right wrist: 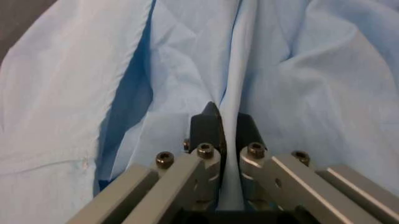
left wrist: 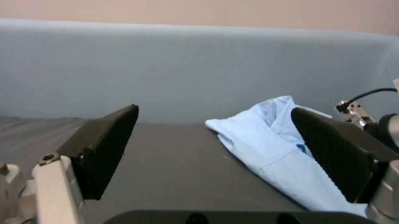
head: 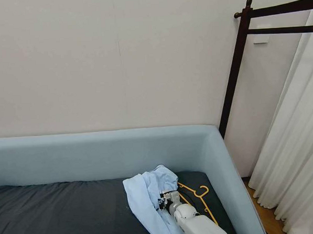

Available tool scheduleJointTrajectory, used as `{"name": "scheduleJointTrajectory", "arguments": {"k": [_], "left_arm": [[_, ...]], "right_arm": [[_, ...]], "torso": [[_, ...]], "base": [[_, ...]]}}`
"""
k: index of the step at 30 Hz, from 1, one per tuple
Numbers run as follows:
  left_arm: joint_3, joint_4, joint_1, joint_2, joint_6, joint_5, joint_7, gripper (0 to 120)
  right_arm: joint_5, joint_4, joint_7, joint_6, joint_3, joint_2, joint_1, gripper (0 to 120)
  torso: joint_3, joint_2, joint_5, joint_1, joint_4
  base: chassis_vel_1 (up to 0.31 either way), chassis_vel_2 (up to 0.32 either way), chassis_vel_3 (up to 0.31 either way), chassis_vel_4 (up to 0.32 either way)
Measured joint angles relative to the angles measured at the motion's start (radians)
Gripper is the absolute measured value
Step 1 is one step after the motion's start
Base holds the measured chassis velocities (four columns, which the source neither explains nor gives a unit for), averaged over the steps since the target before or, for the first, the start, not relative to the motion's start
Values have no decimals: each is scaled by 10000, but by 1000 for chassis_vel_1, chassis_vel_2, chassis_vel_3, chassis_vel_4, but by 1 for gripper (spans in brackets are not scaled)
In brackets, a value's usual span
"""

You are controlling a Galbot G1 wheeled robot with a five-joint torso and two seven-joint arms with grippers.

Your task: Pick up the clothes from the sofa and hang them on the clothes hanger.

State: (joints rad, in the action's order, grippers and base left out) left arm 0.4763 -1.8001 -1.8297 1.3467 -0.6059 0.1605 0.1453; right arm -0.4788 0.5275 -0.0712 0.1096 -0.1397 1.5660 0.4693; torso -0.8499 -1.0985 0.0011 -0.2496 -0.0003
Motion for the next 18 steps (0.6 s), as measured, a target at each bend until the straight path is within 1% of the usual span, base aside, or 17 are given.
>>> {"name": "scheduleJointTrajectory", "arguments": {"k": [3,8,10,12,13,14,16,17,18], "left_arm": [[-3,37,23,8,0,2,12,96],[-6,69,61,34,0,30,67,96],[-5,69,82,34,0,60,87,96],[10,70,133,30,6,163,97,96],[20,74,147,30,11,207,119,96],[20,74,147,30,11,207,119,96],[35,100,207,37,21,274,128,96],[44,110,230,46,24,300,138,96],[49,110,249,54,25,327,145,96]], "right_arm": [[-137,153,79,-91,-118,-79,2,0],[-531,829,265,-171,-394,-354,77,0],[-801,1649,365,-193,-589,-656,164,0],[-1398,2943,494,-189,-1021,-1133,209,0],[-1601,3369,553,-180,-1160,-1303,200,0],[-1601,3369,553,-180,-1160,-1303,200,0],[-2142,4443,767,-123,-1490,-1641,46,0],[-2379,4929,856,-103,-1582,-1733,-148,0],[-2595,5327,942,-93,-1643,-1793,-370,0]], "torso": [[0,0,0,0,0],[0,0,0,0,0],[-1,1,0,-1,-1],[0,1,3,0,1],[0,0,-2,0,-1],[0,0,-2,0,-1],[-1,1,1,0,-7],[-1,1,1,-1,-2],[0,0,-1,0,-3]], "base": [[0,0,0,0],[0,0,0,0],[0,0,0,0],[0,0,0,0],[0,0,0,0],[0,0,0,0],[0,0,0,0],[0,0,0,0],[0,0,0,0]]}}
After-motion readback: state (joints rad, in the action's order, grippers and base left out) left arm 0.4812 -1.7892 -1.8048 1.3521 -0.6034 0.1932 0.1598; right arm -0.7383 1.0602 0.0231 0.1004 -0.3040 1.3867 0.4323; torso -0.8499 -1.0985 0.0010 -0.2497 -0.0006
